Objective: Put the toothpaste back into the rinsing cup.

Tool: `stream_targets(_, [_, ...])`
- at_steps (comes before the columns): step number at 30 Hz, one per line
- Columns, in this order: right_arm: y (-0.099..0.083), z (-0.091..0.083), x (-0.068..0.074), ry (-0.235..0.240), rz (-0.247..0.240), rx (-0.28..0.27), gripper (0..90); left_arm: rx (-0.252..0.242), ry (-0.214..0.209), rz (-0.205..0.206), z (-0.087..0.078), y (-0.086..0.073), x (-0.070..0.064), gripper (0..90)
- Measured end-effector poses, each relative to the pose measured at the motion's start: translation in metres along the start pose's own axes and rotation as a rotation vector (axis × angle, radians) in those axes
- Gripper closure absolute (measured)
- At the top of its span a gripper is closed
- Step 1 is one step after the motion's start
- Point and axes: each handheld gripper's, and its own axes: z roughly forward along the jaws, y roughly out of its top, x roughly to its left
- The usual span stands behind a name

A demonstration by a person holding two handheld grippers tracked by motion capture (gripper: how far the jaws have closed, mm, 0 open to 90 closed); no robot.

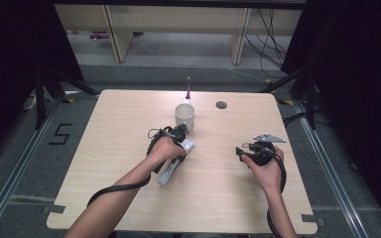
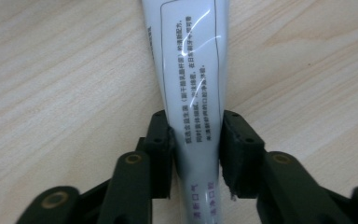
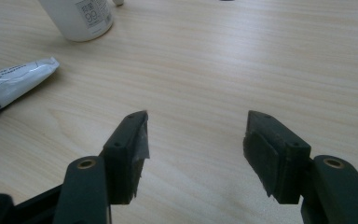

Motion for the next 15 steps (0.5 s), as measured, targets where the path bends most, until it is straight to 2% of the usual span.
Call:
stream_targets(2, [-0.0001, 0.0004, -0.0009, 0.000, -0.010, -0.007, 40.4, -0.010, 0.000, 0.005, 0.0004, -0.0005, -0.0015, 70.9])
stream_targets(3, [-0.0004, 0.0019, -0.0010, 0.009, -0.007, -0.022, 40.4, -0.011, 0.000, 0.006, 0.0000, -0.0007, -0.0014, 71.4])
stream_targets(4, [-0.0006, 0.0011, -0.0001, 0.009, 0.013, -0.011, 40.4, -0.017, -0.007, 0.004, 0.0000, -0.0011, -0.0005, 71.8])
stream_targets(5, [-0.0007, 0.0015, -0.0007, 0.010, 0.009, -0.016, 40.5, -0.017, -0.016, -0.001, -0.0005, -0.0015, 0.0008, 72.0])
stream_targets(6, [-0.0005, 0.0016, -0.0026, 0.010, -0.015, -0.021, 40.4, -0.025, -0.024, 0.000, -0.0007, -0.0019, 0.0027, 72.3])
stream_targets(7, [-0.0006, 0.0017, -0.0027, 0.009, -0.013, -0.023, 40.5, -0.030, -0.027, -0.002, -0.0011, -0.0025, 0.0042, 72.5])
stream_targets(8, [-0.0002, 0.0011, -0.0046, 0.000, -0.036, -0.021, 40.4, -0.052, -0.033, -0.005, -0.0006, -0.0036, 0.0051, 72.7])
stream_targets(9, [-0.0001, 0.0009, -0.0048, -0.013, -0.042, -0.022, 40.4, -0.052, -0.032, -0.005, -0.0019, -0.0038, 0.0052, 73.0])
stream_targets(10, [-0.0007, 0.0021, -0.0031, 0.004, -0.015, -0.026, 40.4, -0.062, -0.038, -0.016, -0.0021, -0.0049, 0.0045, 73.1])
stream_targets(11, [-0.0004, 0.0014, -0.0040, -0.009, -0.029, -0.025, 40.4, -0.072, -0.037, -0.003, -0.0027, -0.0051, 0.0054, 73.3])
stream_targets(12, [-0.0007, 0.0021, -0.0026, 0.010, -0.003, -0.023, 40.4, -0.087, -0.045, -0.024, -0.0031, -0.0060, 0.0043, 73.4])
stream_targets(13, [-0.0002, 0.0003, -0.0028, 0.005, -0.006, -0.009, 40.4, -0.103, -0.052, -0.021, -0.0043, -0.0064, 0.0047, 73.5])
stream_targets(14, [0.0000, -0.0004, -0.0032, 0.000, -0.008, -0.009, 40.4, -0.120, -0.055, -0.009, -0.0059, -0.0068, 0.0057, 73.6])
stream_targets(15, [-0.0001, -0.0001, -0.0035, 0.007, -0.003, -0.019, 40.4, -0.136, -0.058, -0.017, -0.0074, -0.0075, 0.0051, 73.7])
